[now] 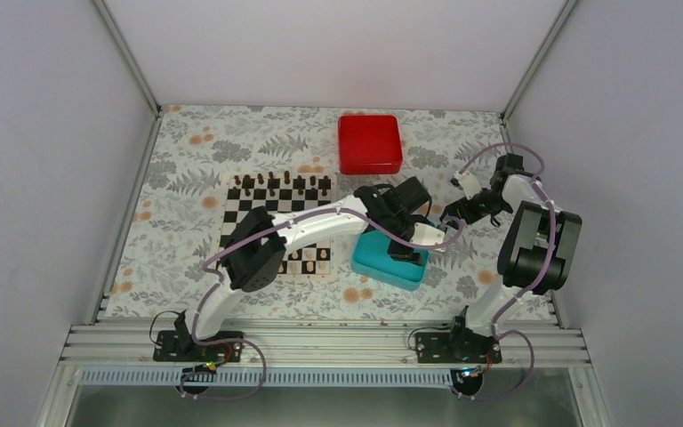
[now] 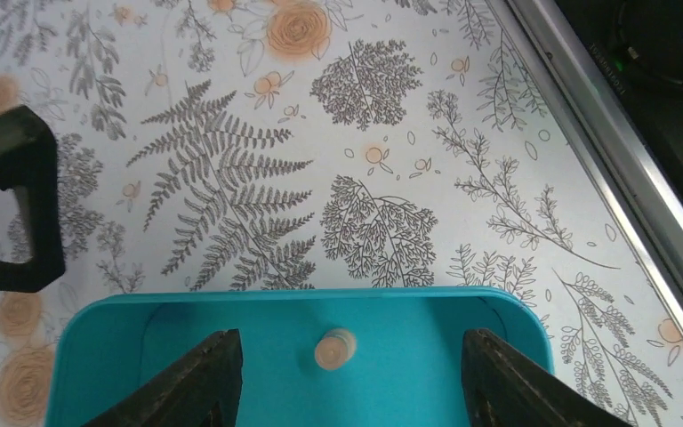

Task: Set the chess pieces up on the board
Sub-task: Pick up the chess piece from the storage box.

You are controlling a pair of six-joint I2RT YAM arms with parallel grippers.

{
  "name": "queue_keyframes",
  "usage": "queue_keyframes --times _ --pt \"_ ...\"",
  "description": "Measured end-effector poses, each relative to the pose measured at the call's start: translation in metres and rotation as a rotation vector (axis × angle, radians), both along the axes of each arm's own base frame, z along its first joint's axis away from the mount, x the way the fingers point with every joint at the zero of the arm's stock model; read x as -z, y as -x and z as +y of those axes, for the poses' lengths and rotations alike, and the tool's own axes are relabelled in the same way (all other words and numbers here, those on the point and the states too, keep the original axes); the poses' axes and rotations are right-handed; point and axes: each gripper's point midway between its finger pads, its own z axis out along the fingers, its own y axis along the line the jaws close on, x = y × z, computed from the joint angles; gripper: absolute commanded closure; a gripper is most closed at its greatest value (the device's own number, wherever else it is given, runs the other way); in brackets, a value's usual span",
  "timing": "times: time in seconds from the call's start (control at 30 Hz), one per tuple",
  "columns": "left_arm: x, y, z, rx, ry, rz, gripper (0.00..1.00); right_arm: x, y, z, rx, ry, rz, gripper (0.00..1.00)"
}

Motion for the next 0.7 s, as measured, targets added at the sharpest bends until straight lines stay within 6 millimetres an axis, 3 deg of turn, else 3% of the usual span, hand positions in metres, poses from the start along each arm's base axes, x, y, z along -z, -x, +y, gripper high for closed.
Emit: queue_keyframes --times 0.3,0.7 --pt "0.036 -0.004 0.001 0.014 -0.059 0.026 0.37 0.000 -0.001 0.001 -0.004 -0.004 -0.004 0.00" --pt "0.045 -0.011 -0.006 0.018 -0.065 0.005 0.41 -0.006 -0.007 0.003 -0.008 -0.020 -0.032 0.00"
